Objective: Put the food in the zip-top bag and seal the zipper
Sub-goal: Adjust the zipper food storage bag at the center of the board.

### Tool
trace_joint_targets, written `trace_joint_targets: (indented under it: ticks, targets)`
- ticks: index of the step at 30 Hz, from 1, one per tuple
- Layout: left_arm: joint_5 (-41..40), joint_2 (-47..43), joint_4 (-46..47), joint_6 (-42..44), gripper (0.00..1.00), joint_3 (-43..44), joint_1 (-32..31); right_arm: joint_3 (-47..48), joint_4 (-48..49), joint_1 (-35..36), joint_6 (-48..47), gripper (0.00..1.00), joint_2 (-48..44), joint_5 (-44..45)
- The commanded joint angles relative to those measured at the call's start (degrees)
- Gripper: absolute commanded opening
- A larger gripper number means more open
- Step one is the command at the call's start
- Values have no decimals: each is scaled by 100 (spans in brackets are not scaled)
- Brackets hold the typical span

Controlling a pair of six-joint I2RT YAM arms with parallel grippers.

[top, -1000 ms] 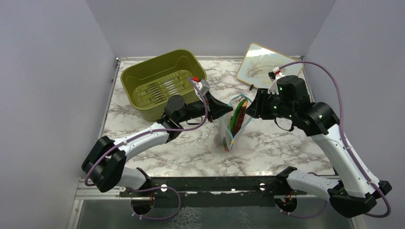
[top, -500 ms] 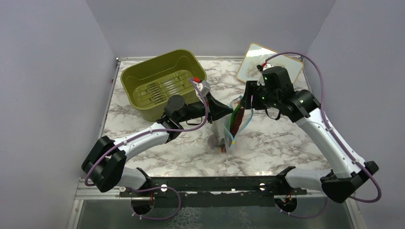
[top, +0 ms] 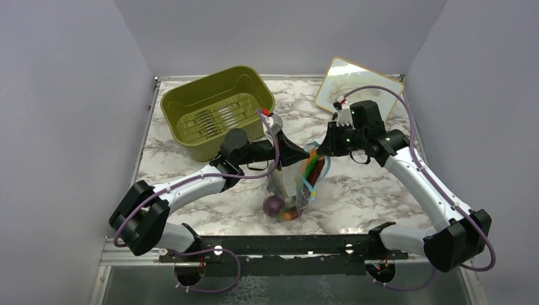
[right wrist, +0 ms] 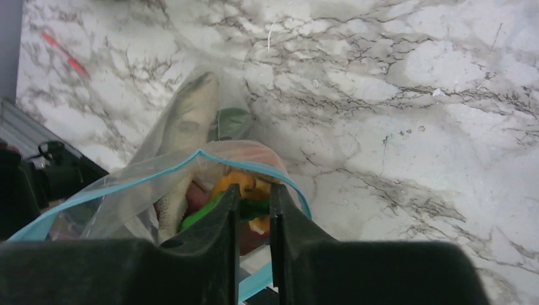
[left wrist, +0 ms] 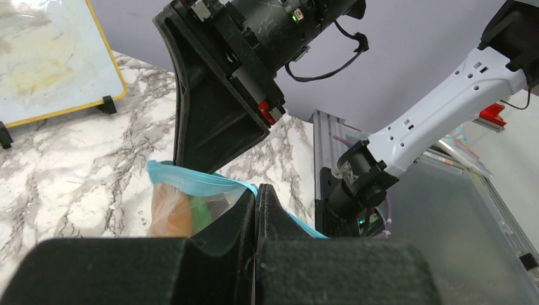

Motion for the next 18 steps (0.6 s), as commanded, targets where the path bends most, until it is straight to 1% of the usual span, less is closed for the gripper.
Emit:
trace_joint_targets:
  ticks: [1, 4, 7, 9, 12, 14, 15, 18]
  targets:
    - [200, -14, 520, 192, 0, 77, -26, -277, 472, -4, -200, 11, -330, -591]
    - [193, -35, 518, 221, 0, 73, -26, -157, 281, -4, -102, 10, -379, -308]
    - [268, -7, 517, 206, 0, 125, -25, -133, 242, -2, 289, 5, -447, -276]
    - [363, 73, 517, 189, 0, 189, -34, -353, 523, -4, 829, 3, -540, -649]
    - [482, 187, 516, 163, 0, 285, -34, -1000, 1335, -4, 1578, 3, -786, -1180]
    - [506, 213, 517, 159, 0, 311, -35, -1303, 1680, -4, 1918, 6, -903, -1131]
    - [501, 208, 515, 167, 0, 312, -33, -1310, 1644, -4, 1934, 8, -916, -991]
    - [467, 142, 519, 223, 0, 274, -27, -778, 941, -4, 1528, 21, -844, -511]
